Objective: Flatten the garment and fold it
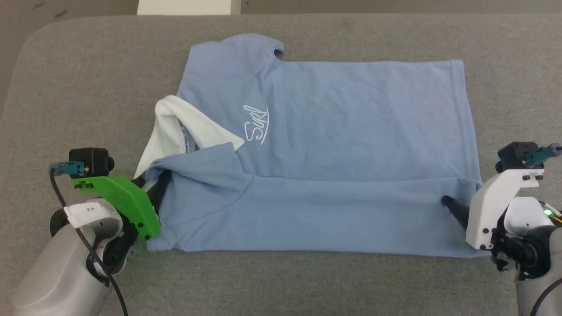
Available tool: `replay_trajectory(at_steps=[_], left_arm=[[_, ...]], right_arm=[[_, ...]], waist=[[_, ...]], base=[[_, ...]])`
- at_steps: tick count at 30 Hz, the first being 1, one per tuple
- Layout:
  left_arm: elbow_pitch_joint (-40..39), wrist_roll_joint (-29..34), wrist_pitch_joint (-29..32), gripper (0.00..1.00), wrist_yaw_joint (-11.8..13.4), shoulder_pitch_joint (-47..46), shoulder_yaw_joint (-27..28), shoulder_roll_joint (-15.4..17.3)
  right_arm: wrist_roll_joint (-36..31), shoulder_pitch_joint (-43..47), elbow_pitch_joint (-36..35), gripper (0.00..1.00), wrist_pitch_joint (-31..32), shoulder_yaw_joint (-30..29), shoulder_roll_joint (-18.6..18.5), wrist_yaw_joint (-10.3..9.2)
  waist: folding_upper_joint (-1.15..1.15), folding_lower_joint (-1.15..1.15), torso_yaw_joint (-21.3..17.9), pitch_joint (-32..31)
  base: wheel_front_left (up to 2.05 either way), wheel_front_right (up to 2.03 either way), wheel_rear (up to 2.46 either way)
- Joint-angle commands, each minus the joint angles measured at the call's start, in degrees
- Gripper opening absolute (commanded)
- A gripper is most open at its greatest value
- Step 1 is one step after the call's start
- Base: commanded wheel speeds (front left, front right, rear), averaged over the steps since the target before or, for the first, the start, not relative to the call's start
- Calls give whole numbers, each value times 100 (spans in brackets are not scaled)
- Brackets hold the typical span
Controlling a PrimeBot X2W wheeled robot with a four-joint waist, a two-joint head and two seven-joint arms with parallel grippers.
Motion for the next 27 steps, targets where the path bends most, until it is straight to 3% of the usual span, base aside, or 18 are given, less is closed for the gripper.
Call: replay_trajectory(at_steps=[1, 6, 12, 19, 27], left_arm=[[-17, -18, -42, 100, 19, -71, 21, 21], [-283, -177, -226, 100, 234, 93, 301, 53], [-862, -1, -1122, 100, 517, 570, 687, 111], [-1165, 607, -2498, 100, 472, 1515, 668, 36], [-1082, 1147, -2796, 100, 411, 2304, 591, -210]], right_arm=[[68, 93, 49, 100, -38, -63, 7, -12], [371, 187, -315, 100, -537, -262, -82, -12], [543, 529, -750, 100, -1569, -358, -302, -12], [633, 1292, -728, 100, -2968, -283, -518, -12], [707, 1883, -368, 100, -3846, -185, -537, -12]], waist=[[24, 0, -11, -332], [24, 0, -66, -885], [24, 0, -79, -1403], [24, 0, -82, -1700], [24, 0, -69, -1863]], base=[[0, 0, 0], [0, 0, 0], [0, 0, 0], [0, 0, 0], [0, 0, 0]])
